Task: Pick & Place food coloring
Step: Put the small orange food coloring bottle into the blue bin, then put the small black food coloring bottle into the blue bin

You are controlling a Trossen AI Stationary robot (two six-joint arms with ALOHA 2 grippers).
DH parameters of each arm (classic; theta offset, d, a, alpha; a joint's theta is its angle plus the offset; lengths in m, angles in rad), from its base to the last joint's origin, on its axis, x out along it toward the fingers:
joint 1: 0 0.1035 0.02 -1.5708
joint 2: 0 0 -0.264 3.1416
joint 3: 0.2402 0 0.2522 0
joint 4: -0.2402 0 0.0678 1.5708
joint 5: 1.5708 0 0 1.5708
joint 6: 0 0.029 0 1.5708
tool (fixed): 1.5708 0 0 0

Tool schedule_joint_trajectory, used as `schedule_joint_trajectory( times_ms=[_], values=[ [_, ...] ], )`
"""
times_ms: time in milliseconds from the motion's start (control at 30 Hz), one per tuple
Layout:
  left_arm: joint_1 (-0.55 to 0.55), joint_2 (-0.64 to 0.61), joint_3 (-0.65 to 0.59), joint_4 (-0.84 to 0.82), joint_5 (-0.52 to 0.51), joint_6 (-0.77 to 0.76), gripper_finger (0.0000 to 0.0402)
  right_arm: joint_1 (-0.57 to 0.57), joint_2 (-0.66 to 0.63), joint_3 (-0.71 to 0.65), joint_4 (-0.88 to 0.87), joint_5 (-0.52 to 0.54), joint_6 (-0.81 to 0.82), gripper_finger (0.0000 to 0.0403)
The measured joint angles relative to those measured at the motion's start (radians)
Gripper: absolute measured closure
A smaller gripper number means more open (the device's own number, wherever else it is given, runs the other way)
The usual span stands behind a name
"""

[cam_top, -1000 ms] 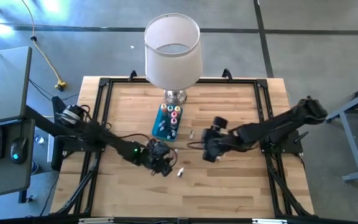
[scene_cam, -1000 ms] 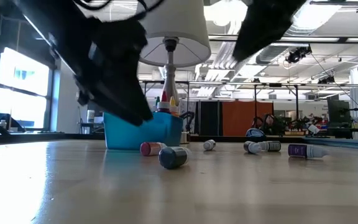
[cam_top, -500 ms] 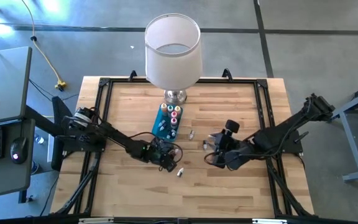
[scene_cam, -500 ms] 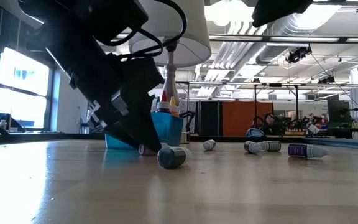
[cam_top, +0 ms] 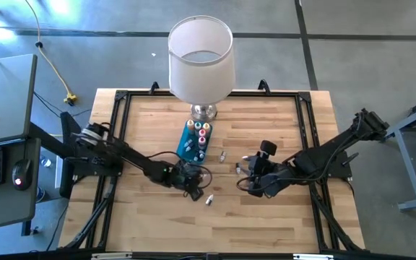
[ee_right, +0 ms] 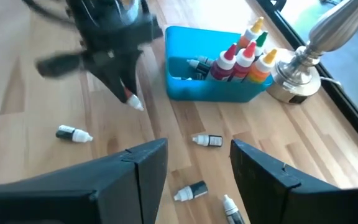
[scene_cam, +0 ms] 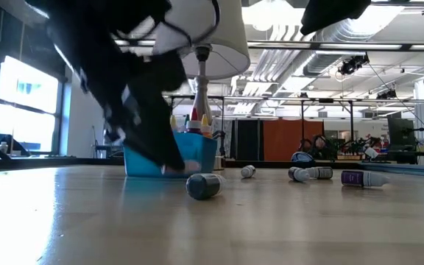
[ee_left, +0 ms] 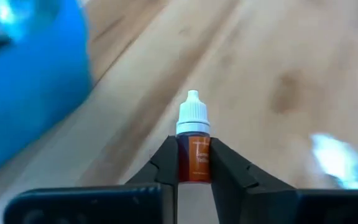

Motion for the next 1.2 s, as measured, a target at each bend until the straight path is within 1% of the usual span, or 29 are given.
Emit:
schedule_joint_trajectory(
  times_ms=[67,133,200,333,367,400,467,567,667,800,900,1000,1100,1200],
  values=[
    [-0.002,-0.059,0.0,-0.019,0.006,0.026,0.0357,0.0,0.0,0.0,0.0,-0.009,0.0,0.0234],
    [-0.002,-0.132,0.0,-0.071,-0.011,0.056,0.0354,0.0,0.0,0.0,0.0,-0.014,0.0,0.0234],
    [-0.001,-0.205,0.001,-0.133,-0.075,0.089,0.0347,0.0,0.0,0.0,0.0,-0.014,0.0,0.0234],
    [0.008,-0.357,0.001,-0.32,-0.267,0.122,0.0341,0.0,0.0,0.0,0.001,-0.014,0.0,0.0234],
    [0.019,-0.387,0.002,-0.373,-0.294,0.122,0.0341,0.0,0.0,0.0,0.001,-0.013,0.0,0.0234],
    [0.034,-0.411,0.002,-0.423,-0.299,0.123,0.034,0.0,0.0,0.0,0.002,-0.011,0.0,0.0234],
    [0.078,-0.44,0.002,-0.495,-0.27,0.14,0.034,0.0,0.0,0.0,0.012,-0.009,0.0,0.0234],
    [0.152,-0.443,0.0,-0.547,-0.191,0.208,0.0337,0.0,0.0,0.0,0.047,-0.015,0.0,0.0234],
    [0.227,-0.406,0.001,-0.501,-0.13,0.297,0.0321,0.0,0.0,0.0,0.097,-0.017,-0.002,0.0234],
    [0.313,-0.341,0.002,-0.424,-0.059,0.394,0.0289,0.0,0.0,0.0,0.14,-0.021,-0.07,0.0234],
    [0.357,-0.306,0.001,-0.424,0.001,0.441,0.0269,-0.001,0.0,0.0,0.163,-0.05,-0.115,0.0234],
    [0.388,-0.291,0.0,-0.438,0.0,0.482,0.0258,-0.001,0.002,0.0,0.219,-0.062,-0.159,0.0234],
    [0.402,-0.3,0.007,-0.435,-0.006,0.489,0.0255,-0.001,0.002,0.0,0.292,-0.07,-0.223,0.0234],
    [0.397,-0.334,0.046,-0.493,-0.007,0.5,0.0255,-0.007,0.002,0.0,0.361,-0.031,-0.314,0.0234]
  ],
)
